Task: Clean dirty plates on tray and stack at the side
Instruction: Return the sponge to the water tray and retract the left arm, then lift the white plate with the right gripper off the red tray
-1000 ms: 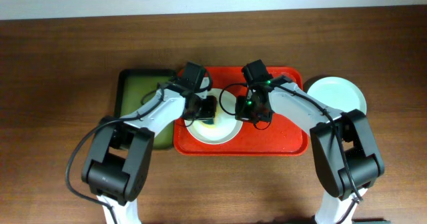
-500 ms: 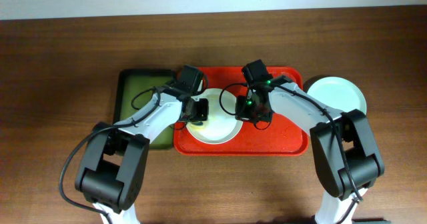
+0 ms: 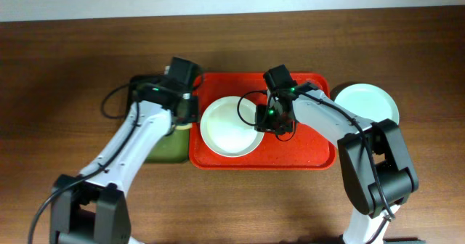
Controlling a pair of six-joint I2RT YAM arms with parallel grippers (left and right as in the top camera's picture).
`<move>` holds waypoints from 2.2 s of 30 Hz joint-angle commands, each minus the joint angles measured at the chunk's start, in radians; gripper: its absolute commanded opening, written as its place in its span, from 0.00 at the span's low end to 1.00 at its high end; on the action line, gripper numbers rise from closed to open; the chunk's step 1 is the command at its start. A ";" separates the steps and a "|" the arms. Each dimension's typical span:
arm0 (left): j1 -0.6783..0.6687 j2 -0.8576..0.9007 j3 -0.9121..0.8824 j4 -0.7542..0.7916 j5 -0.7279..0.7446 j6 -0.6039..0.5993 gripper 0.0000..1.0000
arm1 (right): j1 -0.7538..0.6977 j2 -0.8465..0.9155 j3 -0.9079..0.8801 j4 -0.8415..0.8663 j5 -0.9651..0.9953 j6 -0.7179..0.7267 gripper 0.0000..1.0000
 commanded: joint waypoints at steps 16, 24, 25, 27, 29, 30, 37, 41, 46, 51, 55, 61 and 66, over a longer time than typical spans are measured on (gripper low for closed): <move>0.271 -0.008 -0.303 0.275 0.103 0.122 0.58 | 0.004 0.000 -0.005 0.005 0.010 -0.019 0.39; 0.457 -0.128 0.219 0.000 0.104 0.053 0.99 | 0.005 0.000 -0.005 -0.005 0.011 -0.019 0.50; 0.509 -0.128 0.221 0.000 0.104 0.053 0.99 | 0.005 0.000 -0.005 -0.002 0.019 -0.018 0.50; 0.558 -0.127 0.220 0.000 0.103 0.053 0.99 | 0.006 0.000 -0.005 -0.002 0.088 -0.018 0.41; 0.569 -0.127 0.220 0.000 0.104 0.053 0.99 | 0.006 0.000 -0.006 0.007 0.100 -0.018 0.15; 0.569 -0.127 0.220 0.000 0.104 0.053 0.99 | 0.006 0.000 -0.006 0.006 0.115 -0.018 0.04; 0.569 -0.127 0.220 0.000 0.104 0.053 0.99 | -0.090 -0.041 0.129 -0.196 0.055 -0.045 0.04; 0.569 -0.127 0.220 0.000 0.104 0.053 0.99 | -0.093 -0.041 0.276 -0.338 0.052 -0.062 0.04; 0.569 -0.127 0.220 0.000 0.104 0.053 0.99 | 0.000 -0.041 0.568 -0.387 0.095 0.025 0.04; 0.569 -0.127 0.220 0.000 0.104 0.053 0.99 | 0.248 0.000 0.569 -0.152 0.484 0.080 0.04; 0.569 -0.127 0.220 0.000 0.104 0.053 0.99 | 0.373 0.122 0.568 -0.027 0.665 0.080 0.04; 0.567 -0.127 0.220 0.000 0.104 0.053 0.99 | 0.429 0.136 0.585 0.118 0.879 -0.182 0.04; 0.563 -0.127 0.220 0.000 0.103 0.053 0.99 | 0.481 0.085 0.706 0.133 0.998 -0.353 0.04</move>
